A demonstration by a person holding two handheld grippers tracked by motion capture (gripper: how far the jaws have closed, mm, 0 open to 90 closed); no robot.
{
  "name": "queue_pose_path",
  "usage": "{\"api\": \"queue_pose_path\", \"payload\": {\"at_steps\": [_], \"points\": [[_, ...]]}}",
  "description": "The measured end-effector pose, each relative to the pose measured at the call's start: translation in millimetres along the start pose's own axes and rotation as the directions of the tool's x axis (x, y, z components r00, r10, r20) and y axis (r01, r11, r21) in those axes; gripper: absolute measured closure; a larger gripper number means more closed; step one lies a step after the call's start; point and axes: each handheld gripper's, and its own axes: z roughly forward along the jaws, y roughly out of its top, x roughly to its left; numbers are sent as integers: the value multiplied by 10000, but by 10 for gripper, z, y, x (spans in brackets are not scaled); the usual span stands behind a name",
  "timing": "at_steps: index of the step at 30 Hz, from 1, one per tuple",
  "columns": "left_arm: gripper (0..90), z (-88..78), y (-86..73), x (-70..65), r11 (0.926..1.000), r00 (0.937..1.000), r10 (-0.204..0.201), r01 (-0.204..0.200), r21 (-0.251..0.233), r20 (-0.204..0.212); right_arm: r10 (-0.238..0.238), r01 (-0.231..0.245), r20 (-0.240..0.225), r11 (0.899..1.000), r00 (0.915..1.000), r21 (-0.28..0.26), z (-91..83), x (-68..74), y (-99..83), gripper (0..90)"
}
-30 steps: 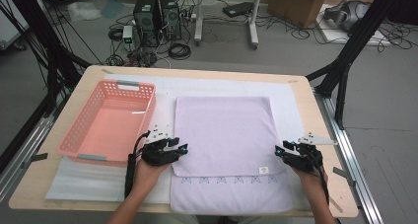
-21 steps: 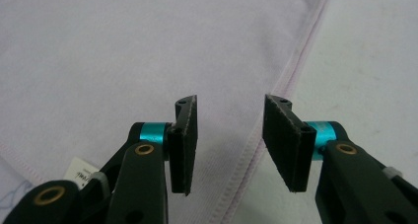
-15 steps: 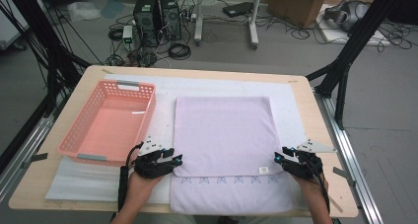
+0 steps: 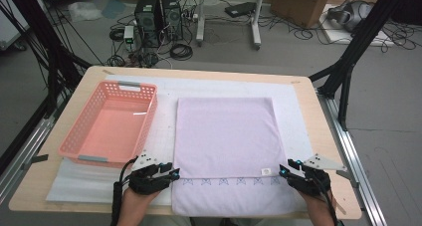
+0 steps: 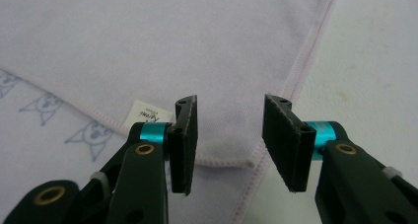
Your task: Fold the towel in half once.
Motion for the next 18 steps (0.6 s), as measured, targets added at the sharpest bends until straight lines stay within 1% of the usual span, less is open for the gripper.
{"api": "queue_pose_path", "payload": {"at_steps": [1, 3, 4, 6, 8, 10, 12, 14, 15, 17, 18], "points": [[594, 5, 1, -5, 10000, 10000, 16, -16, -1, -3, 95, -95, 5, 10000, 10000, -16, -20, 14, -11, 565], [592, 25, 8, -21, 10000, 10000, -20, 20, 53, 10, 79, -79, 45, 10000, 10000, -55, -57, 23, -27, 565], [591, 38, 9, -31, 9999, 10000, 15, -14, 116, -66, 145, -145, 71, 9999, 9999, -12, -75, 32, -35, 565], [607, 68, 6, -53, 9995, 9997, 87, -80, 303, -237, 97, -96, 104, 9999, 9999, -76, -91, 31, -47, 566], [704, 83, 3, -78, 9988, 9989, 208, -190, 448, -417, 144, -143, 122, 9999, 9998, -60, -101, 31, -52, 569], [800, 84, 6, -90, 9980, 9982, 369, -343, 532, -478, 75, -73, 200, 9999, 9998, -76, -102, 20, -55, 573], [856, 84, 4, -97, 9979, 9980, 394, -368, 525, -498, 97, -95, 316, 9999, 9995, -57, -107, 1, -59, 581], [865, 77, 3, -93, 9977, 9977, 444, -417, 528, -507, 239, -232, 633, 9997, 9977, -120, -124, -31, -68, 603], [867, 73, 2, -94, 9979, 9976, 451, -426, 482, -529, 449, -438, 709, 9989, 9965, -176, -139, -53, -70, 610], [868, 67, 1, -101, 9982, 9976, 464, -444, 394, -513, 874, -856, 747, 9960, 9934, -267, -163, -86, -74, 621], [869, 63, 0, -106, 9984, 9976, 462, -443, 356, -522, 915, -899, 675, 9956, 9935, -263, -166, -98, -78, 626]]}}
